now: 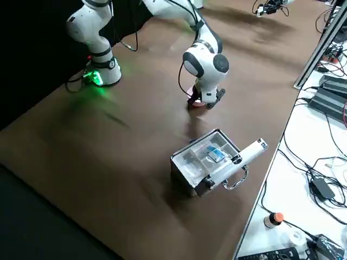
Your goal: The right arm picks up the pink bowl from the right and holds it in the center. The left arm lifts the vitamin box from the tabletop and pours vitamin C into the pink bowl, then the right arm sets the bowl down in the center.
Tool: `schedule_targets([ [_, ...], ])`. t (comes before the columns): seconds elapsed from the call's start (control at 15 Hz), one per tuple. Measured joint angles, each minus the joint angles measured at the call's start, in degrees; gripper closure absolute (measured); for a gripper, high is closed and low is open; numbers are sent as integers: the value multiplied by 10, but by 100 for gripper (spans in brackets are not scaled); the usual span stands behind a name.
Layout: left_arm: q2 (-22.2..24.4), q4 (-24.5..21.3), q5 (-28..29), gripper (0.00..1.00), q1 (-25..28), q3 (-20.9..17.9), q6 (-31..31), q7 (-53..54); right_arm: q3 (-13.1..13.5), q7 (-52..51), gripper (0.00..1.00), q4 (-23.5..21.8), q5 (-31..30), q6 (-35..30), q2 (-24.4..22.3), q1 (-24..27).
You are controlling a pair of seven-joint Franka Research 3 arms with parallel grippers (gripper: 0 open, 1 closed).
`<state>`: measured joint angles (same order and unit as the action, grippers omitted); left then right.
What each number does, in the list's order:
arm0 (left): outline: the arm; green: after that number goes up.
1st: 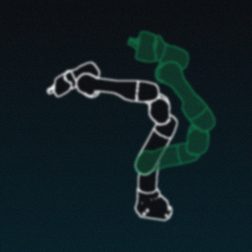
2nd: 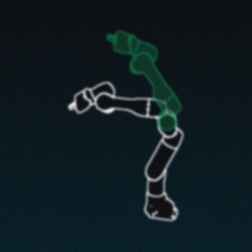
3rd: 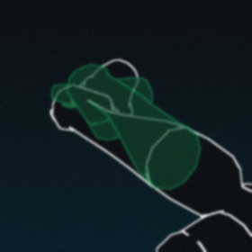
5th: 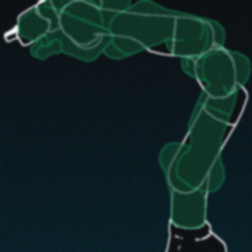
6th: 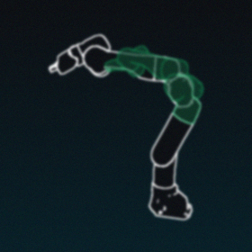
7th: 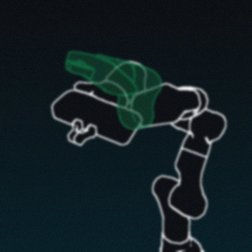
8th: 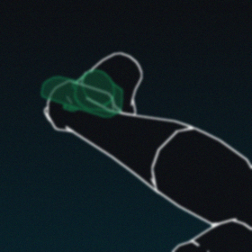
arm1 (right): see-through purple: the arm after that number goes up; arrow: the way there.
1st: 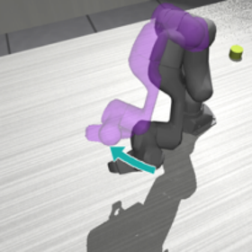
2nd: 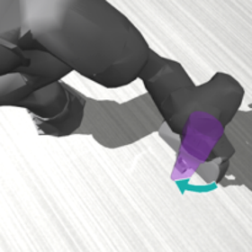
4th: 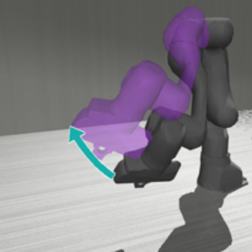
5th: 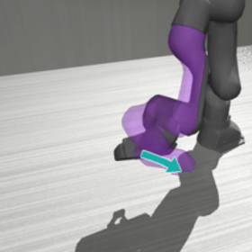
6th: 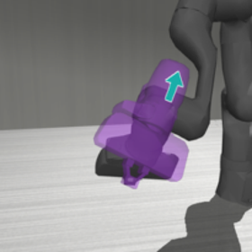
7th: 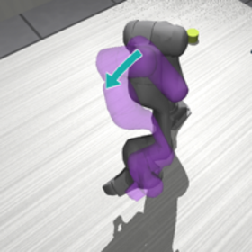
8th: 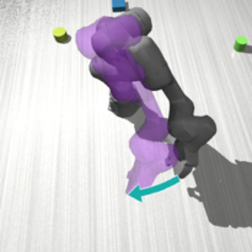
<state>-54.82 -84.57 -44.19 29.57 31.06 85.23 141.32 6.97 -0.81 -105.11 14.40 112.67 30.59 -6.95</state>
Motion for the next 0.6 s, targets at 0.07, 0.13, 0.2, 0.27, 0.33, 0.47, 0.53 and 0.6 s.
schedule_targets([
  [0.07,4,6,0,64,-2,11,0,-11,0,25,98,16,0,-20,0,0],
  [0.13,8,14,1,64,-4,20,0,-22,-1,51,98,32,0,-36,0,-2],
  [0.2,10,22,2,64,-7,29,0,-33,-3,70,98,46,0,-52,0,-5],
  [0.27,13,28,2,64,-10,38,2,-46,-6,86,98,59,1,-66,0,-12],
  [0.33,16,33,3,64,-14,47,7,-62,-7,103,98,69,2,-76,0,-20],
  [0.47,25,36,3,64,-22,69,28,-87,-8,138,98,84,18,-92,0,-39],
  [0.53,29,37,3,64,-26,78,38,-94,-9,151,98,90,30,-97,0,-49],
  [0.6,33,37,3,64,-31,85,45,-98,-9,169,98,99,39,-102,0,-58],
])
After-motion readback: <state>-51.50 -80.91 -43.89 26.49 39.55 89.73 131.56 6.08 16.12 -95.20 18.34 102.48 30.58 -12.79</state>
